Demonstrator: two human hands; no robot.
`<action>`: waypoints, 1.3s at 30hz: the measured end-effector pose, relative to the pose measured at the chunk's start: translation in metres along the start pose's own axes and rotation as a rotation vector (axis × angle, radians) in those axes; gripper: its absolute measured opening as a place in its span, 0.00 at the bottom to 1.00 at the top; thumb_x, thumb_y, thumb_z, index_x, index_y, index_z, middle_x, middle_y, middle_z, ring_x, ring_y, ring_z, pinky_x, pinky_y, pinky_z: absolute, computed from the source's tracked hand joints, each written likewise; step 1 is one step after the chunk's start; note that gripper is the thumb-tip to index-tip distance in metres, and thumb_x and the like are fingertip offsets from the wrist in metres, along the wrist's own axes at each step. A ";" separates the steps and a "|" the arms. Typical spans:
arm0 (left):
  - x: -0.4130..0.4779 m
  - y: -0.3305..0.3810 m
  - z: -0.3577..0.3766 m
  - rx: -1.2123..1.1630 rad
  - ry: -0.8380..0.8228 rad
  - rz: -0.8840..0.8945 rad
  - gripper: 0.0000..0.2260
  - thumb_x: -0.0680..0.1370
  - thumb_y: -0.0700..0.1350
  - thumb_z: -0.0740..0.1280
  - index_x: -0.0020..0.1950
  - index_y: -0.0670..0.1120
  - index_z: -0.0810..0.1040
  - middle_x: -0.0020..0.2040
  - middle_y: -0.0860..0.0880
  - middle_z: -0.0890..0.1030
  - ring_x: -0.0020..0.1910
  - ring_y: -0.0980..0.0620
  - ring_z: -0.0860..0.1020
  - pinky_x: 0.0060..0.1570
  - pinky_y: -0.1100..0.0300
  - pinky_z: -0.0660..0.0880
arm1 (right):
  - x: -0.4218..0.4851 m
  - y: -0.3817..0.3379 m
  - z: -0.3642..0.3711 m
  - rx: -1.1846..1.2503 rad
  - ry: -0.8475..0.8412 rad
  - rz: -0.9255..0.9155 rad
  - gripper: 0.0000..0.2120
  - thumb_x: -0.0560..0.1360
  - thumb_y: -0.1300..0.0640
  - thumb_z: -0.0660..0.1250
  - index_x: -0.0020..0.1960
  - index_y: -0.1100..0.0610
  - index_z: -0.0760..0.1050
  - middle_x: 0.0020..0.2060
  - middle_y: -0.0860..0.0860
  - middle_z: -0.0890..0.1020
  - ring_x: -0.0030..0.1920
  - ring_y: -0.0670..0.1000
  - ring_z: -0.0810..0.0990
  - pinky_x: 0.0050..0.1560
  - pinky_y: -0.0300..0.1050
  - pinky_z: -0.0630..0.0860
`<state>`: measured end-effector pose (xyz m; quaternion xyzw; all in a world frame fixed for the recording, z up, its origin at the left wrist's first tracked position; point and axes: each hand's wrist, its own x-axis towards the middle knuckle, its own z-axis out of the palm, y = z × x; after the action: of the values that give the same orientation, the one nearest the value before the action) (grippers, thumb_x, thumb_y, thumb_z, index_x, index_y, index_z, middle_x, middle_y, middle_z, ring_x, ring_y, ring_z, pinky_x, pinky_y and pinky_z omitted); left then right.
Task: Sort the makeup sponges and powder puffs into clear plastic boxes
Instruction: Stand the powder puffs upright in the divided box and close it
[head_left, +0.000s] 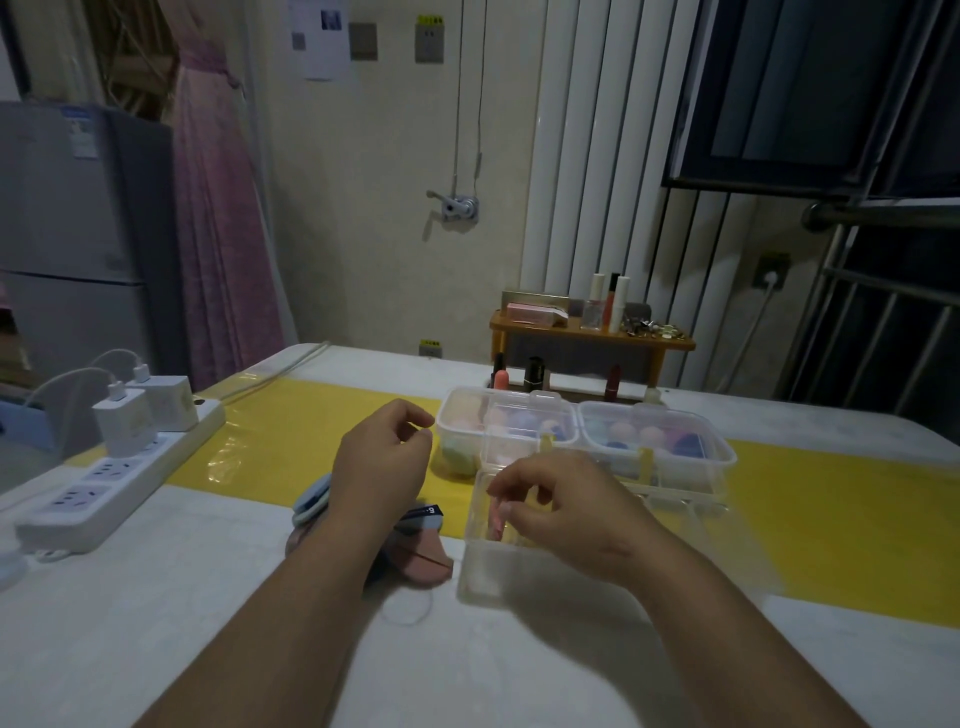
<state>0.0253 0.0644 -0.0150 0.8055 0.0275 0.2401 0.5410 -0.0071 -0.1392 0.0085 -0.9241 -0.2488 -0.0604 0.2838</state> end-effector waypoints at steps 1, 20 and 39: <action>-0.001 0.000 -0.001 0.044 0.007 0.013 0.07 0.69 0.50 0.62 0.42 0.60 0.78 0.32 0.52 0.79 0.39 0.45 0.83 0.41 0.38 0.79 | 0.000 -0.001 0.000 -0.015 -0.011 -0.005 0.10 0.77 0.52 0.66 0.56 0.43 0.81 0.45 0.35 0.80 0.46 0.38 0.74 0.49 0.38 0.73; 0.002 -0.003 -0.009 1.080 -0.385 0.188 0.14 0.77 0.52 0.64 0.61 0.60 0.79 0.62 0.57 0.79 0.65 0.50 0.71 0.59 0.53 0.64 | -0.001 -0.008 -0.003 -0.099 -0.096 0.044 0.12 0.79 0.52 0.62 0.55 0.42 0.82 0.50 0.37 0.80 0.46 0.39 0.75 0.44 0.33 0.69; -0.001 0.008 -0.006 0.479 -0.129 0.189 0.04 0.78 0.43 0.69 0.51 0.49 0.78 0.46 0.51 0.75 0.46 0.50 0.75 0.41 0.58 0.67 | 0.000 0.000 -0.001 0.067 0.008 0.082 0.18 0.79 0.62 0.60 0.61 0.45 0.79 0.52 0.38 0.79 0.49 0.37 0.76 0.51 0.33 0.73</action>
<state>0.0201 0.0659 -0.0068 0.9232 -0.0265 0.2243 0.3109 -0.0076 -0.1399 0.0096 -0.9233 -0.2116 -0.0439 0.3176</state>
